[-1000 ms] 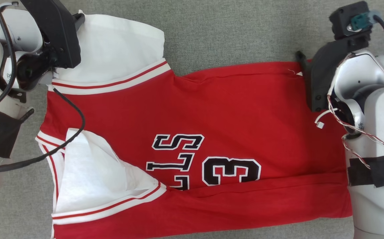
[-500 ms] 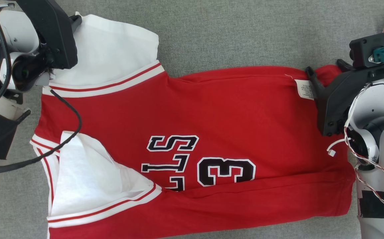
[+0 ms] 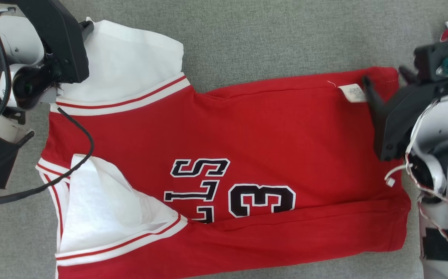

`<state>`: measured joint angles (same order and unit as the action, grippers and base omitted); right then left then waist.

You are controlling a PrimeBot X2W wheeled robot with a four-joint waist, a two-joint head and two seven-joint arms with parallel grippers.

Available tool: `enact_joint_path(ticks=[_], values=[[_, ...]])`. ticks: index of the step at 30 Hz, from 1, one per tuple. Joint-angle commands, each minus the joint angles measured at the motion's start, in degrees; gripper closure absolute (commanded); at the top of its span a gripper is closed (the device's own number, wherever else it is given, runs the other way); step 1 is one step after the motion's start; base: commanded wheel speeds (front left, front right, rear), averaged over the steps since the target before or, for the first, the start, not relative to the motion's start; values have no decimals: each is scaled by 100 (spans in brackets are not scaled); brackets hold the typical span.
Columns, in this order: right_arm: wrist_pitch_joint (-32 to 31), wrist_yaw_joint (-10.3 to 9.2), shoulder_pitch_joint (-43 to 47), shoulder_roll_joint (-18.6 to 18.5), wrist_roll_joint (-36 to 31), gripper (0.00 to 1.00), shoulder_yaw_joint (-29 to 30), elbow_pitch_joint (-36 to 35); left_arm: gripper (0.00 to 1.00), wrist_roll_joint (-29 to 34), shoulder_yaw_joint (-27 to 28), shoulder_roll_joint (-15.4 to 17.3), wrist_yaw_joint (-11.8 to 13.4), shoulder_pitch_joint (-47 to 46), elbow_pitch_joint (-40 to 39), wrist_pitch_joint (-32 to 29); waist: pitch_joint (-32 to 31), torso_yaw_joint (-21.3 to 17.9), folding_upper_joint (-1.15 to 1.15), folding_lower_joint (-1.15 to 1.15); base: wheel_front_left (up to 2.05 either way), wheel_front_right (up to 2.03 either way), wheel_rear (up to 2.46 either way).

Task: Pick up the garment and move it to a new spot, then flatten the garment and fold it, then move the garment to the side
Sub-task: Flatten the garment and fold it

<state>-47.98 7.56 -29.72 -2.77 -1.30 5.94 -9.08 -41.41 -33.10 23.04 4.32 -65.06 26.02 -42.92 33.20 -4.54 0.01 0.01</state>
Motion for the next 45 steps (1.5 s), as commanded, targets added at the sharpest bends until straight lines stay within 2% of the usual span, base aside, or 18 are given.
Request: enact_joint_path(ticks=[1, 10, 20, 21, 22, 23, 24, 25, 35, 39, 45], values=[[-77, -12, 106, -28, 47, 0, 8, -20, 100, -80, 8, 25, 16, 68, -24, -23, -5, -7, -1, -1, 0, 0, 0], [-79, -12, 19, -26, -74, 0, 191, 291, 100, -87, -15, 49, 44, 43, -67, -22, 47, 17, -1, -1, 0, 0, 0], [-435, -7, -230, -17, 158, 0, -13, 535, 100, -133, -45, 53, 55, 35, -69, -56, 36, 42, -1, -1, 0, 0, 0], [-476, -6, -232, -17, 147, 22, -24, 526, 100, -140, -46, 50, 55, 31, -68, -56, 34, 41, -1, -1, 0, 0, 0], [-498, -7, -227, -17, 135, 50, -28, 524, 100, -146, -48, 46, 56, 25, -66, -54, 32, 41, -1, -1, 0, 0, 0], [-533, -7, -215, -19, 112, 59, -25, 522, 100, -150, -49, 43, 57, 18, -65, -49, 32, 41, -1, -1, 0, 0, 0], [-536, -7, -205, -24, 91, 89, -22, 519, 100, -147, -50, 43, 59, 13, -60, -44, 30, 41, -1, -1, 0, 0, 0], [-550, -7, -194, -27, 86, 100, -29, 515, 100, -137, -52, 45, 62, 7, -54, -42, 28, 39, -1, -1, 0, 0, 0], [-266, -7, -67, -27, 80, 100, -2, 445, 100, -148, -18, -27, -1, 154, -108, 336, -130, 94, -1, -1, 0, 0, 0], [-29, -7, 223, -24, 126, 100, 54, 317, 100, -157, 218, -161, 209, 563, -430, 1142, -364, 209, -1, -1, 0, 0, 0], [296, -8, 689, -27, 164, 100, 220, 265, 100, -53, 220, -352, 451, 1246, -809, 1893, -725, 395, -1, -1, 0, 0, 0]])
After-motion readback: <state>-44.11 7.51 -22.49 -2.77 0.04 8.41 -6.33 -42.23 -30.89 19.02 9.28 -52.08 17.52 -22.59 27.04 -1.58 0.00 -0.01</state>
